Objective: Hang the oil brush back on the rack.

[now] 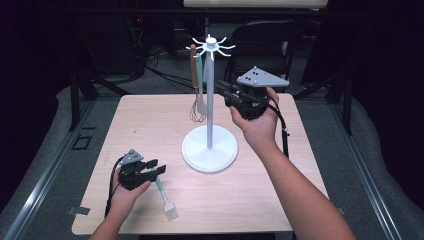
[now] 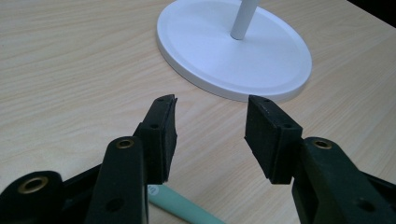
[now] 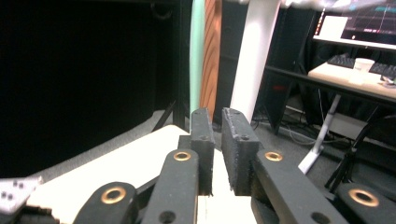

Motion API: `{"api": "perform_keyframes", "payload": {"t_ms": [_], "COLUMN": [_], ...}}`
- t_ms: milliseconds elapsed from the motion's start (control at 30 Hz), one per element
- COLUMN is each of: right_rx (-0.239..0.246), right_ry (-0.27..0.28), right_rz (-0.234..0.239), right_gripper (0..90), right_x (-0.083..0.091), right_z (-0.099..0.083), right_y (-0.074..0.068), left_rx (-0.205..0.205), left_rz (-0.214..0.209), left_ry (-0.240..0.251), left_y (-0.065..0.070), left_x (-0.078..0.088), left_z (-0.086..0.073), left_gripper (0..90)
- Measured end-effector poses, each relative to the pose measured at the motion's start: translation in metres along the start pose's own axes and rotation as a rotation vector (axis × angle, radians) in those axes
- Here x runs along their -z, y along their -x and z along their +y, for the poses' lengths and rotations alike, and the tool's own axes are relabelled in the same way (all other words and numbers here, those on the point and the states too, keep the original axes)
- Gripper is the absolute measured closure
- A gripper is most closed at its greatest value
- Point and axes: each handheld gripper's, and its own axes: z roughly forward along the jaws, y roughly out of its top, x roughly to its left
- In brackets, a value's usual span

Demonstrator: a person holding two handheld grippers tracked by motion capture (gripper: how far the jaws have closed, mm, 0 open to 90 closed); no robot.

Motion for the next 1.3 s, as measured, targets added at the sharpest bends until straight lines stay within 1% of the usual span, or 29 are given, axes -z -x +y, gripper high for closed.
{"api": "perform_keyframes", "payload": {"t_ms": [167, 233, 300, 400, 533, 700, 733, 800, 833, 933, 967, 1100, 1167, 1200, 1300], "right_rx": [0.013, 0.007, -0.003, -0.011, -0.025, -0.041, -0.046, -0.050, -0.052, -0.046, -0.042, -0.038, -0.036, -0.036, -0.019], "right_ry": [-0.038, -0.057, -0.070, -0.108, -0.138, -0.174, -0.188, -0.201, -0.208, -0.246, -0.254, -0.300, -0.332, -0.363, -0.405], "right_rz": [0.005, 0.010, 0.018, 0.030, 0.042, 0.059, 0.071, 0.077, 0.087, 0.097, 0.103, 0.131, 0.145, 0.157, 0.188], "right_gripper": [79.2, 77.6, 76.5, 74.5, 72.5, 70.3, 69.4, 69.0, 68.6, 67.6, 67.1, 64.9, 63.2, 62.6, 62.6], "right_x": [-0.004, -0.006, -0.008, -0.012, -0.015, -0.018, -0.019, -0.020, -0.021, -0.024, -0.025, -0.031, -0.035, -0.038, -0.045], "right_z": [-0.023, -0.033, -0.043, -0.061, -0.079, -0.098, -0.103, -0.108, -0.112, -0.122, -0.127, -0.141, -0.148, -0.153, -0.165], "right_y": [-0.005, -0.006, -0.008, -0.011, -0.015, -0.021, -0.022, -0.025, -0.026, -0.032, -0.035, -0.044, -0.050, -0.054, -0.065], "left_rx": [0.002, -0.001, 0.007, 0.011, 0.009, 0.015, 0.014, 0.020, 0.020, 0.023, 0.020, 0.032, 0.035, 0.033, 0.039], "left_rz": [0.004, 0.005, 0.009, 0.013, 0.016, 0.020, 0.020, 0.020, 0.022, 0.026, 0.024, 0.030, 0.036, 0.034, 0.032], "left_ry": [0.002, -0.004, 0.004, 0.004, -0.002, 0.007, 0.006, 0.004, 0.005, 0.007, 0.000, 0.012, 0.011, 0.005, 0.014], "left_y": [-0.001, -0.001, -0.002, -0.003, -0.004, -0.006, -0.006, -0.007, -0.007, -0.008, -0.008, -0.010, -0.011, -0.012, -0.013], "left_x": [0.001, 0.002, 0.002, 0.003, 0.003, 0.003, 0.003, 0.003, 0.003, 0.004, 0.004, 0.005, 0.006, 0.007, 0.006], "left_z": [0.000, 0.000, -0.001, -0.001, -0.001, -0.002, -0.002, -0.002, -0.002, -0.002, -0.002, -0.002, -0.003, -0.002, -0.003], "left_gripper": [52.8, 52.7, 52.8, 52.7, 52.7, 52.6, 52.6, 52.6, 52.6, 52.6, 52.6, 52.5, 52.4, 52.4, 52.4]}}
